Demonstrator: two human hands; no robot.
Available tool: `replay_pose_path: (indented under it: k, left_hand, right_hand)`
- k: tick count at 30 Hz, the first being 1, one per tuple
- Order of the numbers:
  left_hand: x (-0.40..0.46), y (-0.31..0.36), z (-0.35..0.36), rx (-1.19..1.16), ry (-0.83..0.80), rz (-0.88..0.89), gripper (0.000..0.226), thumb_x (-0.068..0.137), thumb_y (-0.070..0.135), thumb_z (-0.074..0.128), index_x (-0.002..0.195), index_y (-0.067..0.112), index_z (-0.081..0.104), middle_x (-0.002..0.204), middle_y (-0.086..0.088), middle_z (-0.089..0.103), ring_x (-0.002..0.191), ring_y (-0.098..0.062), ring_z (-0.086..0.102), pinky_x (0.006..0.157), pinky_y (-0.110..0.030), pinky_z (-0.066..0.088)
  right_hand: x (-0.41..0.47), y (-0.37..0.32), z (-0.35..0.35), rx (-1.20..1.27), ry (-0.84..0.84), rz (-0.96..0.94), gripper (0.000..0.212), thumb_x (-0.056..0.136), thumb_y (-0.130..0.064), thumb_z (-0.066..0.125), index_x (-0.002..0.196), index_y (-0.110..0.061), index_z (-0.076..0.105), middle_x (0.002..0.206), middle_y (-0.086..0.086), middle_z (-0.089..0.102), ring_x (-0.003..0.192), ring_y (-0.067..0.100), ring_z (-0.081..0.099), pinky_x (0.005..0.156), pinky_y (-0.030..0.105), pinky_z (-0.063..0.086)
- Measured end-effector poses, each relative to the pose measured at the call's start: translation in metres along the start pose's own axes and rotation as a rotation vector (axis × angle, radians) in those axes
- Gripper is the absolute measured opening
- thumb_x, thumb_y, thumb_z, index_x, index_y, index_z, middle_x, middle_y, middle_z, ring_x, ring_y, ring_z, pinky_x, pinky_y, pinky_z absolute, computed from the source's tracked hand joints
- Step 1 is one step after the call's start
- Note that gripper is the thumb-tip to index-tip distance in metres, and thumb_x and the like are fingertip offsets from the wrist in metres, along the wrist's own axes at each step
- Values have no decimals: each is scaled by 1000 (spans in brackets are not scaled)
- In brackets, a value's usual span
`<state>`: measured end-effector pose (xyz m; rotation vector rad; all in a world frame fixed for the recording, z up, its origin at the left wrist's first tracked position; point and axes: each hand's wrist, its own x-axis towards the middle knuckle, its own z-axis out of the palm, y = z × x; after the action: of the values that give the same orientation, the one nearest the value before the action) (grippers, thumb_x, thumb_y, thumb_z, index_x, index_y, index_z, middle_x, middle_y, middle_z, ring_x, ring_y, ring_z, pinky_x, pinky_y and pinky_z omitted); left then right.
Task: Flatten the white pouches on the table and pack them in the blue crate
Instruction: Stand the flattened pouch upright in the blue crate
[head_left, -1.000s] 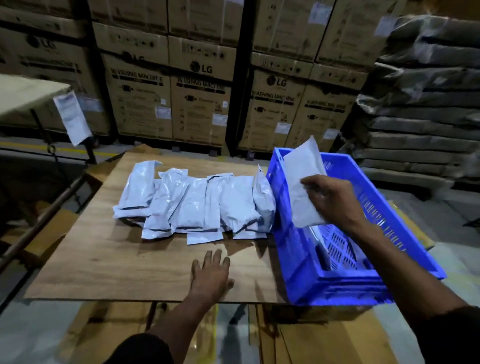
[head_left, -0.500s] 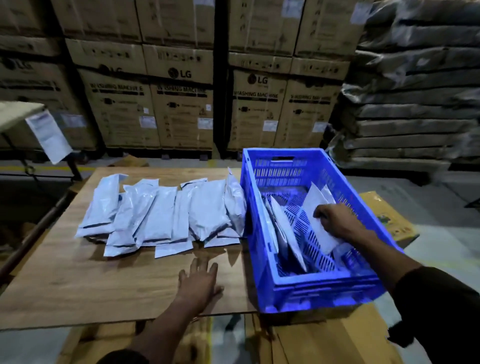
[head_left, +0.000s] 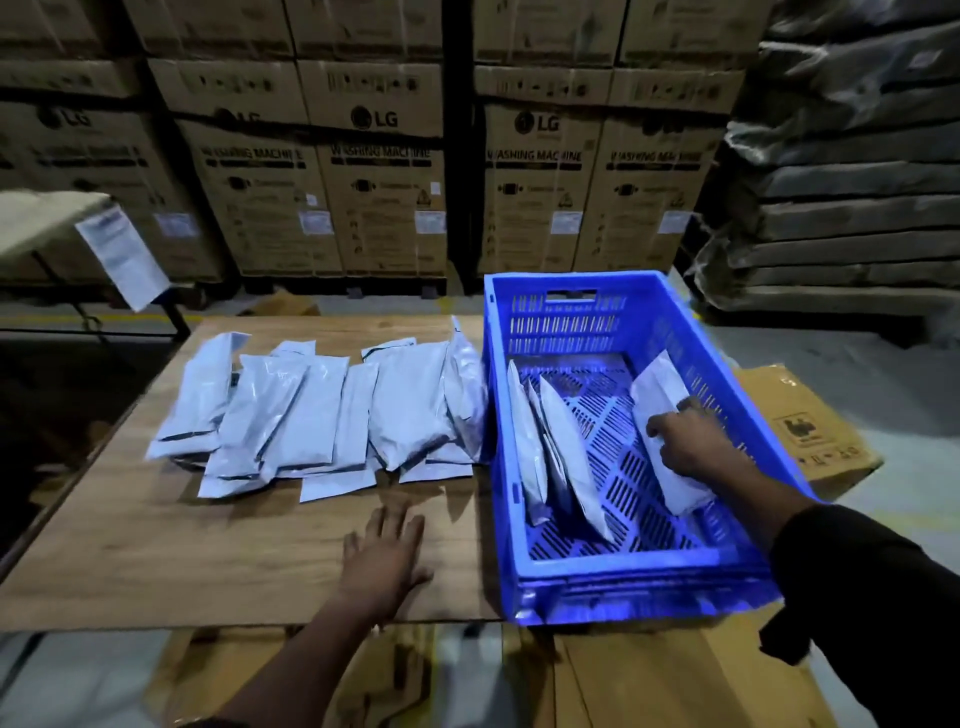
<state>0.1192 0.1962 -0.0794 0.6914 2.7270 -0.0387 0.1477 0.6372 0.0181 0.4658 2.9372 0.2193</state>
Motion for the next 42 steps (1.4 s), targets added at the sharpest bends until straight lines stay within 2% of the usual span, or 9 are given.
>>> replay_pose_path:
  k: [6,13,20,24,26,31,34,37,42]
  left_hand:
    - [-1,1,-1,-8,0,-3,74,99,56,50,158,27,18,169,-2,-7,154,-32,2,115,-63,25]
    - [-3,3,-3,-37,-8,-10,74,99,55,50,159,27,16,169,-1,-9,155,-32,2,116,-63,23]
    - [-8,-3,2,13,40,2,73,101,60,41,160,23,19,170,-5,-3,154,-34,8,116,-60,23]
    - [-16,-21,12,2,79,22,67,92,62,35,137,18,56,151,-12,49,131,-38,53,92,-60,50]
    - [-15,-35,25,27,109,40,62,89,60,37,129,20,61,141,-9,59,120,-36,62,82,-57,55]
    - [-28,-66,19,20,94,-24,62,91,59,35,132,21,63,143,-6,58,121,-35,62,82,-57,55]
    - [-39,-86,14,-17,90,-67,65,99,60,27,153,25,39,164,-5,29,147,-37,33,108,-59,36]
    - [-47,-106,14,-54,84,-88,65,102,60,27,159,29,22,169,0,11,153,-32,14,117,-55,24]
    - [-48,-124,13,-110,53,-44,63,104,50,42,159,35,17,170,10,5,155,-27,7,120,-52,19]
  right_hand:
    - [-14,-1,-1,-403,77,-116,29,93,-24,46,116,-25,64,130,-2,61,144,38,25,108,49,23]
    - [-16,-4,-5,-460,43,-105,26,94,-24,45,114,-24,63,126,-2,61,143,38,26,110,47,24]
    - [-7,-49,-33,-11,455,-202,17,85,-25,51,80,-17,66,90,5,73,115,35,58,88,45,44]
    - [-4,-108,-80,277,773,-273,17,86,-23,53,83,-14,67,82,8,70,93,35,62,74,43,48]
    - [-3,-144,-108,436,841,-323,22,87,-26,53,89,-14,71,83,10,71,84,36,62,71,43,51]
    - [-8,-249,-157,625,585,-444,32,88,-38,50,101,-19,71,96,8,75,91,34,68,80,45,54]
    - [-13,-304,-142,464,354,-494,34,93,-37,53,119,-18,66,114,10,71,107,34,63,91,45,50]
    - [-13,-335,-102,320,180,-459,41,96,-38,50,130,-16,56,127,11,63,116,36,58,91,44,48]
    - [-8,-351,-45,157,76,-316,68,97,-55,43,151,-18,27,163,14,16,148,43,11,116,58,16]
